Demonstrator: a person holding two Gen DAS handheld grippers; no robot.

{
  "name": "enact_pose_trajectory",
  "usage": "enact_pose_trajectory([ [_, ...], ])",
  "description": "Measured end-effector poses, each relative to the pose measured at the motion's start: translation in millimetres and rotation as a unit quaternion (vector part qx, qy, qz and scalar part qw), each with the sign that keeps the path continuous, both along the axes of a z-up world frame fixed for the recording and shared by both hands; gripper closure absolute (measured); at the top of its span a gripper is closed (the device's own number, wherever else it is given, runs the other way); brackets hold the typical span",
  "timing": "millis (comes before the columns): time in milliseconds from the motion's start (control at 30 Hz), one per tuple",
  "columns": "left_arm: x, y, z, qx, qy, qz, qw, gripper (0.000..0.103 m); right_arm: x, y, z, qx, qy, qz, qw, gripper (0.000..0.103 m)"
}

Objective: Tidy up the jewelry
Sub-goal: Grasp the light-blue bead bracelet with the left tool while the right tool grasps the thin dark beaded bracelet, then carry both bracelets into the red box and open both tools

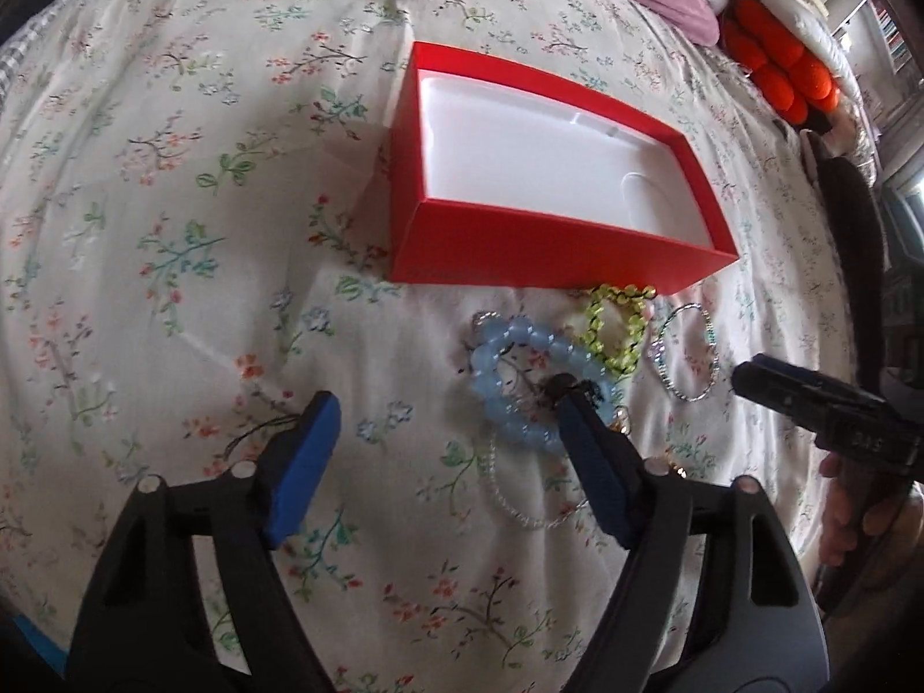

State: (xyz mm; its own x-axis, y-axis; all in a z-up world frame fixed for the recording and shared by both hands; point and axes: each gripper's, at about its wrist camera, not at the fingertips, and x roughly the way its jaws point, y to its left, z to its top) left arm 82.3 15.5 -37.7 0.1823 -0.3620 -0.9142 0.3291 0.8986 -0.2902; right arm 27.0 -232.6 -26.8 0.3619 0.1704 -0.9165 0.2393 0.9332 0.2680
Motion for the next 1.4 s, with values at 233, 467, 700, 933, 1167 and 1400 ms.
enact_pose_trajectory([
  [233, 4, -7, -11, -0.010, 0.004, -0.016, 0.9998, 0.045, 8, 3, -13, 0.023, -0.003, 0.003, 1.000, 0.040],
  [467, 8, -10, -15, -0.006, -0.010, -0.029, 0.9995, 0.067, 21, 13, -20, -0.018, -0.015, 0.009, 1.000, 0.061],
  [700, 4, -22, -16, 0.036, -0.033, -0.052, 0.9974, 0.087, 33, 33, -23, -0.096, -0.010, 0.033, 0.995, 0.076],
  [933, 3, -26, -9, 0.033, -0.033, -0.048, 0.9978, 0.090, 34, 37, -19, -0.105, -0.011, 0.040, 0.994, 0.097],
  [1167, -5, -13, 13, -0.003, -0.046, -0.043, 0.9980, 0.090, 13, 22, 2, -0.081, -0.026, 0.031, 0.996, 0.098],
  [1400, -12, -10, 38, -0.044, -0.062, -0.047, 0.9960, 0.090, 0, 20, 40, -0.074, -0.075, 0.031, 0.994, 0.099],
])
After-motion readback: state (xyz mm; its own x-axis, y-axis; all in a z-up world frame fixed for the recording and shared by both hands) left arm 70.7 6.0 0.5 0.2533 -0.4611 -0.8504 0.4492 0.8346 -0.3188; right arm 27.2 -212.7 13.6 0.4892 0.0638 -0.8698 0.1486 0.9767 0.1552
